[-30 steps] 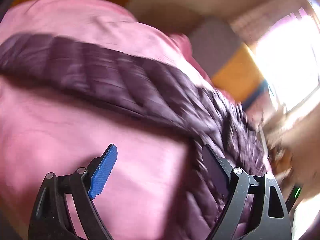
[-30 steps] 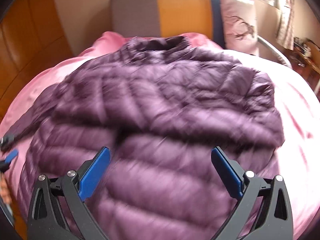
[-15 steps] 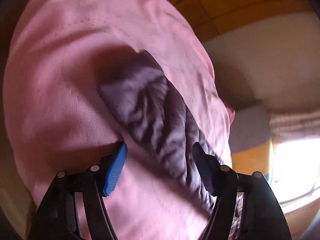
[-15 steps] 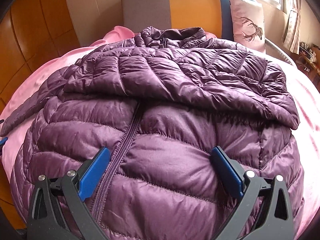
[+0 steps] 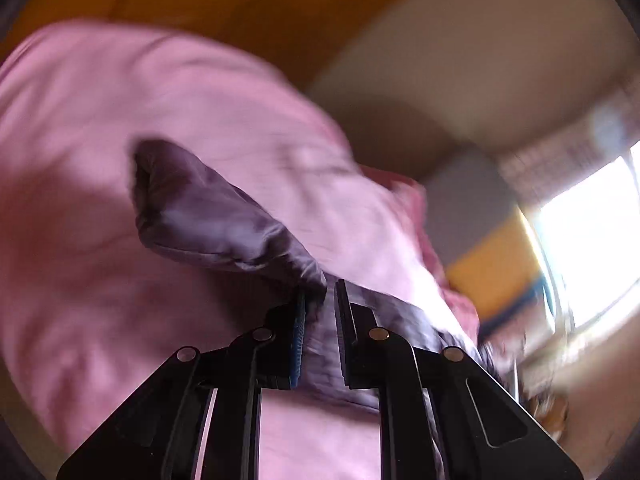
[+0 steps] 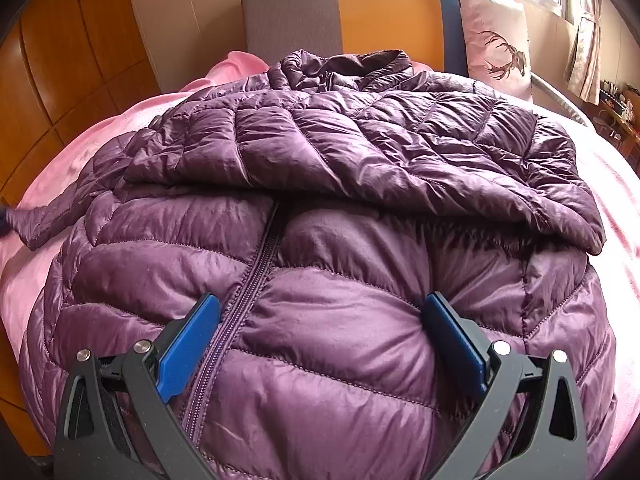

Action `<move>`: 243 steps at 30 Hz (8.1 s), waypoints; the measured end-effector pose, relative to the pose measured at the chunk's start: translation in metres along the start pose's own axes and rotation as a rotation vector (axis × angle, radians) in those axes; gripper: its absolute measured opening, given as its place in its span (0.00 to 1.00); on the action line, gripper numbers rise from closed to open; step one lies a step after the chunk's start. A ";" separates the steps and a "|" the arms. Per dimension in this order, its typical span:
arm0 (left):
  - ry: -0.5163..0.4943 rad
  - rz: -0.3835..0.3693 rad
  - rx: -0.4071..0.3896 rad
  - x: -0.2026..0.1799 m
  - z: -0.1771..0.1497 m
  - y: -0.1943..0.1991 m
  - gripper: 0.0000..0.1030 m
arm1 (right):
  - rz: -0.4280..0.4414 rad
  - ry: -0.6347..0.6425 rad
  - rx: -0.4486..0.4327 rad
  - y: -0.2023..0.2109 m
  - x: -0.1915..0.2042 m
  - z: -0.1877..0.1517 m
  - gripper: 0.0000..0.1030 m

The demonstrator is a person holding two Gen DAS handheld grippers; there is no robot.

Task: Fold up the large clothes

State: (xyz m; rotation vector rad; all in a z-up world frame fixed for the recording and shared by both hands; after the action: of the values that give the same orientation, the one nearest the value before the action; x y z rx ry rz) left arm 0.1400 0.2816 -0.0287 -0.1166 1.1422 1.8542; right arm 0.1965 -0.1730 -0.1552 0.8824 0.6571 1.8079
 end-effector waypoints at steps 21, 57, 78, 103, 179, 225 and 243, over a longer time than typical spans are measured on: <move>-0.559 -0.136 0.226 -0.169 -0.175 -0.039 0.13 | 0.040 -0.027 -0.011 0.000 0.000 0.000 0.98; -0.269 -0.001 0.132 -0.017 -0.121 -0.026 0.64 | 0.690 -0.385 0.274 -0.199 0.305 0.130 0.12; -0.407 0.092 0.130 -0.127 -0.141 -0.068 0.76 | 0.667 -0.184 -0.213 0.013 0.176 0.213 0.09; -0.748 0.185 0.077 -0.183 -0.181 -0.091 0.09 | 0.340 -0.482 -0.295 0.059 -0.085 0.126 0.08; -0.768 0.038 0.178 -0.242 -0.192 -0.135 0.81 | -0.067 -0.152 -0.045 -0.019 -0.111 0.108 0.93; -0.627 -0.366 0.519 -0.069 -0.274 0.104 0.06 | 0.470 -0.290 0.070 0.206 -0.030 -0.104 0.11; -0.472 -0.512 0.400 -0.179 -0.185 0.053 0.06 | 0.466 -0.464 -0.137 0.181 -0.107 0.037 0.10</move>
State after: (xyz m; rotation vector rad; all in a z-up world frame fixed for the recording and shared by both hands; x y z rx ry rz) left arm 0.1368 0.0196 -0.0087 0.2284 1.0053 1.1001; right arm 0.1569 -0.3378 -0.0257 1.3831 0.0269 1.9172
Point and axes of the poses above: each gripper's, at about its wrist camera, not at the fingertips, and y roughly against the way its jaws point, x to its left, z to its top, the point moved 8 cm from there along -y, roughly the way its jaws point, and after that the axes turned 10 degrees about z, right-handed, at the moved point
